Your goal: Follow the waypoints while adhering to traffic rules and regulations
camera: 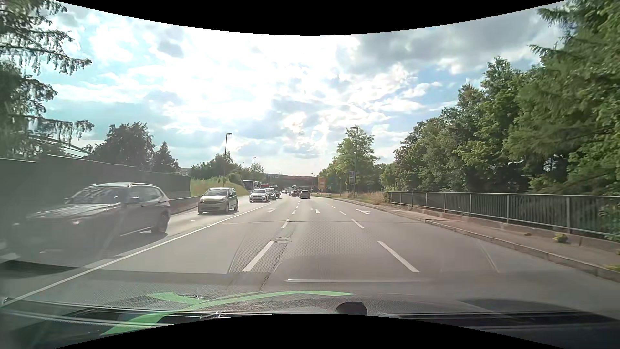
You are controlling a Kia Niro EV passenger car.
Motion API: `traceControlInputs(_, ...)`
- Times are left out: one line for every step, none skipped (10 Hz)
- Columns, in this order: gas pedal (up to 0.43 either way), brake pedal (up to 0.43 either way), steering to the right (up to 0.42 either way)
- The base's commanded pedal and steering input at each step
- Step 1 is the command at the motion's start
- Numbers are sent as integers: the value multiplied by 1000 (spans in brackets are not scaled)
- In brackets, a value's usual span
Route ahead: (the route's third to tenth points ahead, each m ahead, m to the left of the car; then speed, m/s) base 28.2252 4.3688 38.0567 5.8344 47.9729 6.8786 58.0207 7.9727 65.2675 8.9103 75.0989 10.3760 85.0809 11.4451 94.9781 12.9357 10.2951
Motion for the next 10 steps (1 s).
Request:
traceControlInputs(110,0,-12)
traceControlInputs(110,0,-11)
traceControlInputs(110,0,-11)
traceControlInputs(118,0,-12)
traceControlInputs(118,0,-11)
traceControlInputs(118,0,-11)
traceControlInputs(118,0,-11)
traceControlInputs(118,0,-11)
traceControlInputs(118,0,-11)
traceControlInputs(118,0,-11)
